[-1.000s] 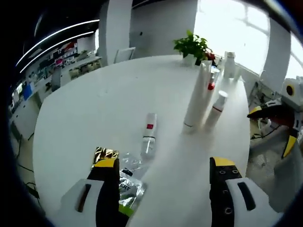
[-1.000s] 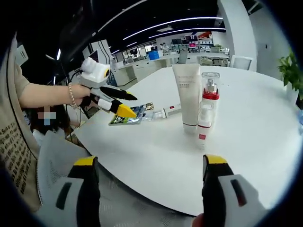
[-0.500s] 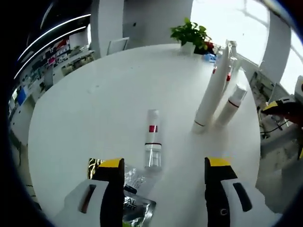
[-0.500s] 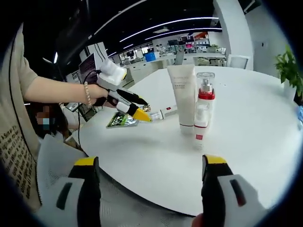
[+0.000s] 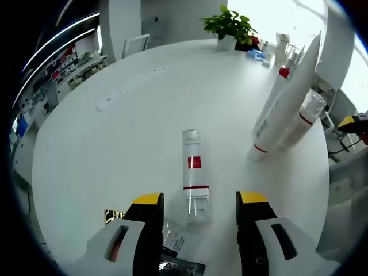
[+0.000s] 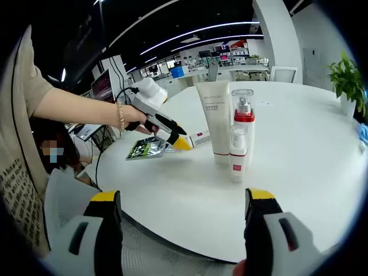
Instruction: Arrange the skincare products in the storage area until every visible bottle or jar stands upright without overlapping.
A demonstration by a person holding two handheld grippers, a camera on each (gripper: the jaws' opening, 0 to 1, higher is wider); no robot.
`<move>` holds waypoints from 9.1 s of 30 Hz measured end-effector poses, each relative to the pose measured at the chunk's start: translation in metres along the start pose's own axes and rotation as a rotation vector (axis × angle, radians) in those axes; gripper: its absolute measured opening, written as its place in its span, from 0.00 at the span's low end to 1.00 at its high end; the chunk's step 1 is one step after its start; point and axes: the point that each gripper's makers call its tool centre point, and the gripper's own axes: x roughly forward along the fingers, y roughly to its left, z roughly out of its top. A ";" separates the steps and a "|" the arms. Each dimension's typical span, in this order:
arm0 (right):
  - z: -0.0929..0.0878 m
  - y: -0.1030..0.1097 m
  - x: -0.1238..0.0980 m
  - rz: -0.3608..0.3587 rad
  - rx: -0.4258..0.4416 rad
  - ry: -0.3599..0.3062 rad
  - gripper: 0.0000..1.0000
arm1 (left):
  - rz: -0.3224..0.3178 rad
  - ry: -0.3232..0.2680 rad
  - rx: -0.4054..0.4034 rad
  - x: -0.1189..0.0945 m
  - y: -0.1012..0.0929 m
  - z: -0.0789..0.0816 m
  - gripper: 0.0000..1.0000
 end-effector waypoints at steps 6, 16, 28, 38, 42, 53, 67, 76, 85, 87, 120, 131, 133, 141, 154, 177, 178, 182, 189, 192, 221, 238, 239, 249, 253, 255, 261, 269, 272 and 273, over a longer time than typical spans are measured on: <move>0.001 0.000 0.000 -0.003 0.000 0.001 0.89 | -0.004 0.035 0.038 0.010 0.001 -0.003 0.38; 0.001 0.000 0.000 -0.006 0.000 0.003 0.88 | 0.003 0.069 0.065 0.018 0.004 -0.010 0.25; 0.000 0.001 0.001 -0.005 -0.002 0.010 0.88 | -0.010 0.075 0.057 0.017 0.002 -0.006 0.16; 0.000 0.001 0.001 0.004 -0.013 0.007 0.88 | -0.035 0.091 0.097 -0.001 -0.005 -0.011 0.15; 0.000 0.002 0.001 0.012 -0.022 0.007 0.88 | -0.048 0.092 0.120 -0.012 -0.008 -0.011 0.15; -0.001 0.011 0.002 0.053 -0.059 0.010 0.86 | -0.105 0.104 0.195 -0.052 -0.041 -0.030 0.15; -0.003 0.043 0.016 0.193 -0.193 0.058 0.80 | -0.203 0.103 0.255 -0.089 -0.100 -0.049 0.15; 0.006 0.061 0.017 0.301 -0.299 0.078 0.71 | -0.317 0.136 0.315 -0.122 -0.143 -0.069 0.15; 0.003 0.089 0.014 0.488 -0.435 0.154 0.54 | -0.382 0.160 0.349 -0.149 -0.169 -0.076 0.15; 0.001 0.097 0.014 0.531 -0.468 0.173 0.51 | -0.395 0.173 0.360 -0.154 -0.175 -0.077 0.15; -0.006 0.120 0.002 0.722 -0.613 0.236 0.19 | -0.505 0.076 0.313 -0.180 -0.202 -0.052 0.17; 0.030 0.085 0.011 0.577 -0.491 0.113 0.19 | -0.308 -0.212 0.040 -0.176 -0.154 -0.002 0.37; 0.041 0.076 0.013 0.524 -0.462 0.076 0.19 | -0.268 -0.285 -0.052 -0.178 -0.144 0.008 0.40; 0.076 0.063 0.016 0.377 -0.353 -0.070 0.19 | -0.245 -0.513 -0.400 -0.187 -0.135 0.038 0.44; 0.099 0.066 0.024 0.203 -0.334 -0.160 0.19 | -0.226 -0.710 -0.765 -0.184 -0.133 0.063 0.34; 0.114 0.093 -0.003 0.353 -0.128 -0.202 0.24 | -0.407 -0.787 -0.754 -0.217 -0.147 0.077 0.15; 0.116 0.094 -0.005 0.379 -0.112 -0.211 0.24 | -0.433 -0.783 -0.717 -0.221 -0.151 0.080 0.15; 0.120 0.103 -0.019 0.529 -0.043 -0.211 0.25 | -0.485 -0.756 -0.581 -0.233 -0.161 0.086 0.15; 0.118 0.119 -0.041 0.730 -0.070 -0.158 0.24 | -0.606 -0.688 -0.339 -0.253 -0.192 0.091 0.15; 0.118 0.125 -0.044 0.772 -0.062 -0.146 0.29 | -0.664 -0.678 -0.262 -0.261 -0.205 0.094 0.15; 0.084 0.108 -0.008 0.523 -0.425 -0.178 0.20 | -0.289 -0.417 0.080 -0.221 -0.202 0.064 0.18; 0.050 0.085 0.013 0.470 -0.534 -0.121 0.23 | -0.104 -0.339 0.175 -0.179 -0.201 0.046 0.18; 0.049 0.083 0.013 0.463 -0.531 -0.115 0.23 | -0.105 -0.341 0.171 -0.178 -0.201 0.047 0.18; 0.037 0.053 0.018 0.349 -0.456 -0.071 0.47 | -0.112 -0.331 0.183 -0.141 -0.199 0.044 0.18; 0.036 0.043 0.016 0.313 -0.416 -0.075 0.53 | -0.110 -0.335 0.166 -0.126 -0.194 0.048 0.16; 0.036 0.039 0.014 0.297 -0.394 -0.077 0.56 | -0.110 -0.338 0.165 -0.119 -0.190 0.050 0.15; 0.032 0.026 0.013 0.239 -0.351 -0.078 0.60 | -0.138 -0.348 0.140 -0.097 -0.184 0.052 0.15; 0.029 0.001 0.005 0.128 -0.274 -0.092 0.67 | -0.193 -0.379 0.207 -0.070 -0.179 0.054 0.15; 0.026 -0.006 0.002 0.099 -0.244 -0.091 0.69 | -0.199 -0.377 0.236 -0.059 -0.172 0.052 0.15; 0.025 -0.008 0.002 0.092 -0.236 -0.091 0.70 | -0.204 -0.377 0.244 -0.056 -0.170 0.052 0.15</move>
